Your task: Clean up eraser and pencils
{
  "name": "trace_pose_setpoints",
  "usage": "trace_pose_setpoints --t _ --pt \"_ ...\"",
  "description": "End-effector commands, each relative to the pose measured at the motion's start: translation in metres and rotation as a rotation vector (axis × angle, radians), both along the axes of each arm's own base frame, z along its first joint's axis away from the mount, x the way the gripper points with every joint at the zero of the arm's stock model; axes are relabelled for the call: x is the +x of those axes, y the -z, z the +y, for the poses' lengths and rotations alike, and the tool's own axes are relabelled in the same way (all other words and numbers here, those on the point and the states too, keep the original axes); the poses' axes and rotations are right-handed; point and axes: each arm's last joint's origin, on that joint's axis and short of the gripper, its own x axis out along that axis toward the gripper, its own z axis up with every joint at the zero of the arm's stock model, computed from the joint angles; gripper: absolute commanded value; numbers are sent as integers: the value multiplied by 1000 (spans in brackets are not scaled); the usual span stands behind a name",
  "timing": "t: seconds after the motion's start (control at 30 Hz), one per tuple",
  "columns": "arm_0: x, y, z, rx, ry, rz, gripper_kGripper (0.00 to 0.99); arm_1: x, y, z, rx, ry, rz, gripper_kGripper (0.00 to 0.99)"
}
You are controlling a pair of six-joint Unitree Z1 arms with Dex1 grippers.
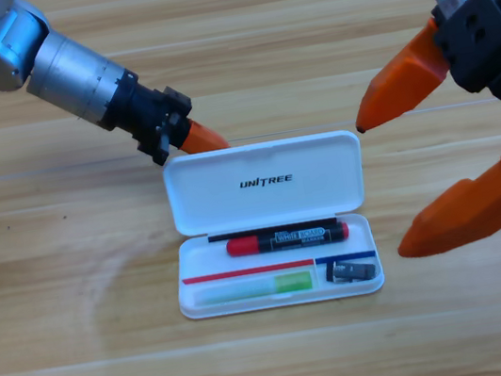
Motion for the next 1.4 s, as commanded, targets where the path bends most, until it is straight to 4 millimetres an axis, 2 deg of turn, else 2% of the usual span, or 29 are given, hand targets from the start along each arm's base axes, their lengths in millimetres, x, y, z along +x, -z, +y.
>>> trace_pose_setpoints --t 0.03,0.4,1.03,1.4 --pt "3 22 6 -15 23 80 0 -4 2 -5 11 5 11 957" --pt "1 22 7 -38 79 141 0 -3 3 -3 9 6 16 957" --pt "-16 49 -8 -22 151 213 0 -4 3 -3 15 -1 24 957" --pt "-28 43 -25 -25 192 231 0 -4 2 -4 18 -5 27 957"
